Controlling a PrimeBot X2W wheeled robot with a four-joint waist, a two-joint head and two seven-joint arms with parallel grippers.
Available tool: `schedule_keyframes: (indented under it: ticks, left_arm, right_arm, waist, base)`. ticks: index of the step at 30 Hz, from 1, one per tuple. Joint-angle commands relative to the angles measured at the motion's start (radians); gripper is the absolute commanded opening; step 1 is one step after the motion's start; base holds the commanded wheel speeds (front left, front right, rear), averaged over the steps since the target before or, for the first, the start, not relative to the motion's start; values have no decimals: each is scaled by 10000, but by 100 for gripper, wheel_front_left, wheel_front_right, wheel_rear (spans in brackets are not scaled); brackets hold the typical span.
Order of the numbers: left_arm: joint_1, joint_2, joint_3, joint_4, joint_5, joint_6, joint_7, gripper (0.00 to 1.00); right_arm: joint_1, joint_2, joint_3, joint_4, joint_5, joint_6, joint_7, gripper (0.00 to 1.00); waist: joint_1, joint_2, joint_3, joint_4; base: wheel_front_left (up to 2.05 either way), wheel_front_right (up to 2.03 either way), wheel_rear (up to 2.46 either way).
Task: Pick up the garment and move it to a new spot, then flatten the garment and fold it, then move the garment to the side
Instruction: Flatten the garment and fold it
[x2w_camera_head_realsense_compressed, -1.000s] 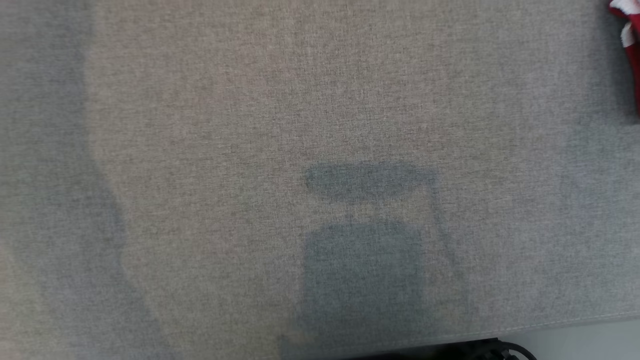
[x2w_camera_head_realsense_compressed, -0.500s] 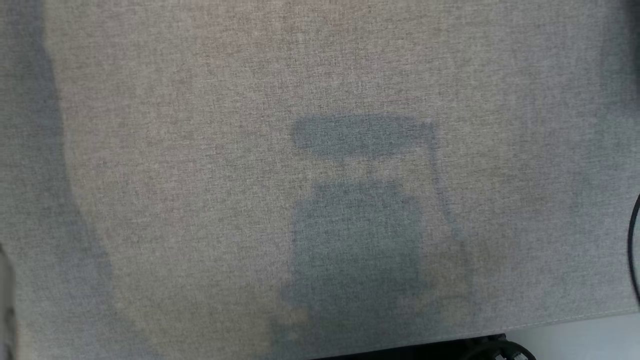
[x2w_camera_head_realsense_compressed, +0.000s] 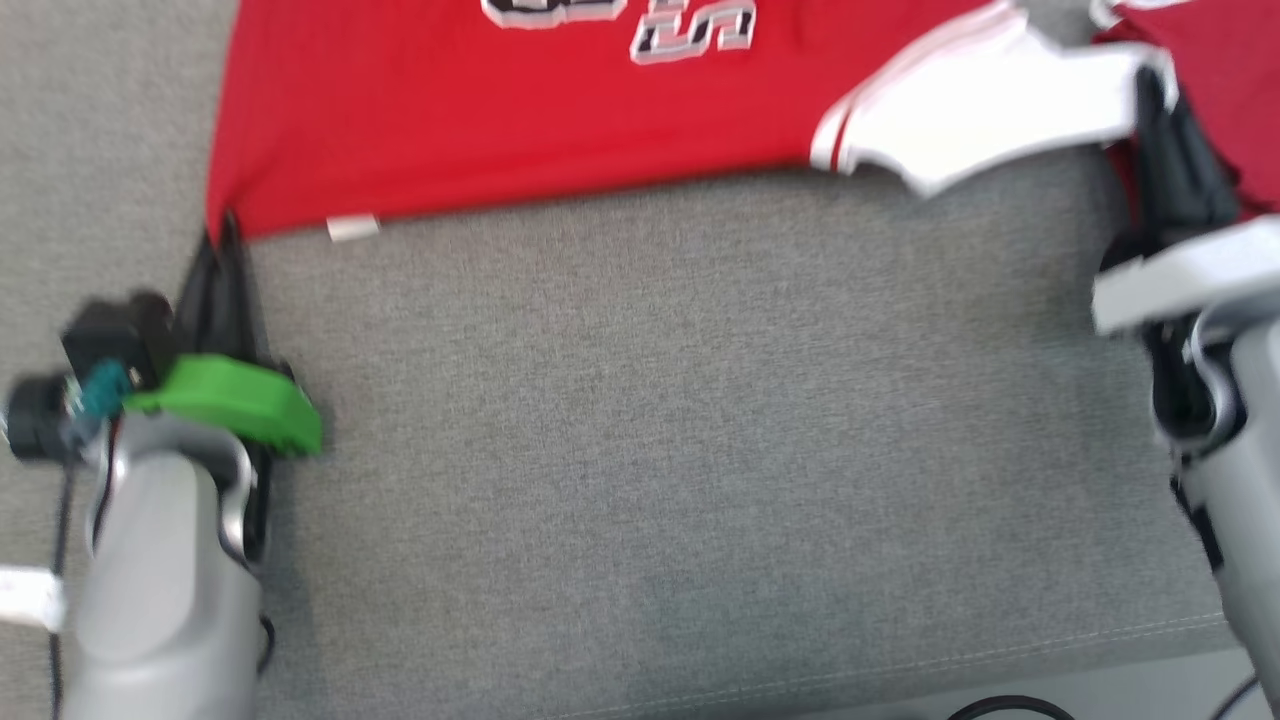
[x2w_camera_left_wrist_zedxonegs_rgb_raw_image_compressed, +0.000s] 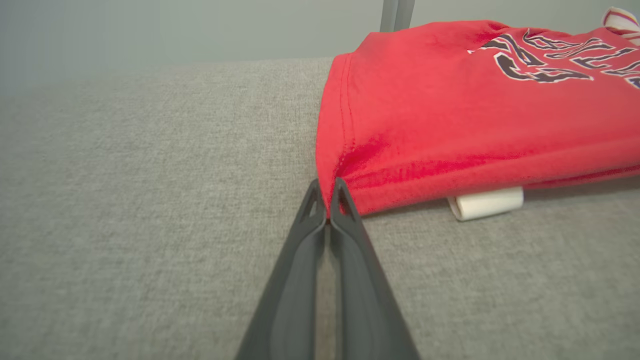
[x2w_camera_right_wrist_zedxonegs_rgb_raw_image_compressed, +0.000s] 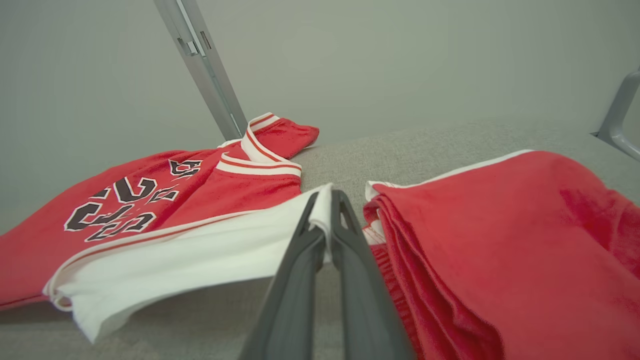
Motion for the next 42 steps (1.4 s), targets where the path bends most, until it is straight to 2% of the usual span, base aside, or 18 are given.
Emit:
schedule_keyframes:
  ticks: [1,9,16,20,27,32,35,42]
  left_arm:
    - [777,-129,239,103,-1,-20,27,0]
    - [2808,-755,934,206,180,-186,17,0]
    - [4653,-1141,1594,187,173,-232,15,0]
    - [5364,-1217,1538,176,272,-309,15,0]
    - [6490,-1267,1230,291,-266,-271,15,0]
    - [6877,-1264,1026,173,-503,-53,15,0]
    - [6855,-1267,992,-333,-379,-107,14,0]
    - [5760,-1290,825,-1762,-118,-377,14,0]
  right_arm:
    - [687,-226,173,104,199,-28,-28,0]
    - [2969,-445,786,667,692,-30,-28,0]
    - [4844,-437,987,1307,928,-37,-30,0]
    - [5509,-419,1093,1501,837,-37,-29,0]
    - [6487,-713,2117,1838,1277,-36,-18,0]
    - [6696,-1291,2825,1914,1938,-37,9,0]
    - [6380,-1472,2957,1618,2176,-36,-15,0]
    - [5374,-1335,2078,236,1735,-31,-27,0]
  waist:
    - [1,-1,-1923,-172]
    - [1,-1,-3273,-213]
    - [1,-1,-4318,34]
    - [1,-1,-4637,196]
    - [1,-1,-4939,373]
    - [1,-1,-4952,431]
    - [1,-1,-4803,456]
    - [1,-1,-4230,570]
  base:
    - [0,0,0]
    - [0,0,0]
    - [0,0,0]
    - [0,0,0]
    - [0,0,0]
    - [0,0,0]
    - [0,0,0]
    - [0,0,0]
